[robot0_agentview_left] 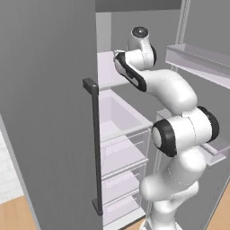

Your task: Place one lemon wedge and one chicken drumstick in each tupperware on the nearby counter, to pack two identical lunches.

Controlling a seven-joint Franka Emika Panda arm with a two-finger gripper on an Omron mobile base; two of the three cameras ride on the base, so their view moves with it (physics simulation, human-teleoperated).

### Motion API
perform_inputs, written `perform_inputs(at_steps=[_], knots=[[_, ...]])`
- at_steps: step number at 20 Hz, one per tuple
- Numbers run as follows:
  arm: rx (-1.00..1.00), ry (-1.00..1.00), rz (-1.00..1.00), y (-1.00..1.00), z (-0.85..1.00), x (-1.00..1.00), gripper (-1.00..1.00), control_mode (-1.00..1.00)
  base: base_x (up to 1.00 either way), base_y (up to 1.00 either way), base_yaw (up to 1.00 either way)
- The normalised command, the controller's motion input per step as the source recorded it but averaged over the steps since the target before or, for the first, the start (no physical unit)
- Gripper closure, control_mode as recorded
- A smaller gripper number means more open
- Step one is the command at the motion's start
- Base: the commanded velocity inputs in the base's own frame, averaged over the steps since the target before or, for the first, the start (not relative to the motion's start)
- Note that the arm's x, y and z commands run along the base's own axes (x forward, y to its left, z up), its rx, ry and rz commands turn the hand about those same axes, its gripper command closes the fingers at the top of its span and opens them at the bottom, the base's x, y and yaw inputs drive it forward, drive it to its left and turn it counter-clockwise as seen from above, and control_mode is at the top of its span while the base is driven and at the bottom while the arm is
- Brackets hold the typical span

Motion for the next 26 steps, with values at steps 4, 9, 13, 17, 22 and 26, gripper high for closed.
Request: perform_inputs(at_steps=[4,9,13,17,22,26], knots=[[0.0,0.0,0.0,0.0,-0.17,0.59,-1.0,-1.0,0.0,0.0,0.0],[0.0,0.0,0.0,0.0,-0.23,0.51,-1.0,-1.0,0.0,0.0,0.0],[0.0,0.0,-0.01,0.0,-0.23,0.32,-1.0,-1.0,0.0,0.0,0.0],[0.0,0.0,-0.02,0.0,-0.16,0.21,-1.0,-1.0,0.0,0.0,0.0],[0.0,0.0,0.0,-0.06,-0.03,-0.02,-1.0,-1.0,0.0,0.0,0.0],[0.0,0.0,0.03,-0.08,-0.07,-0.26,-1.0,-1.0,0.0,0.0,0.0]])
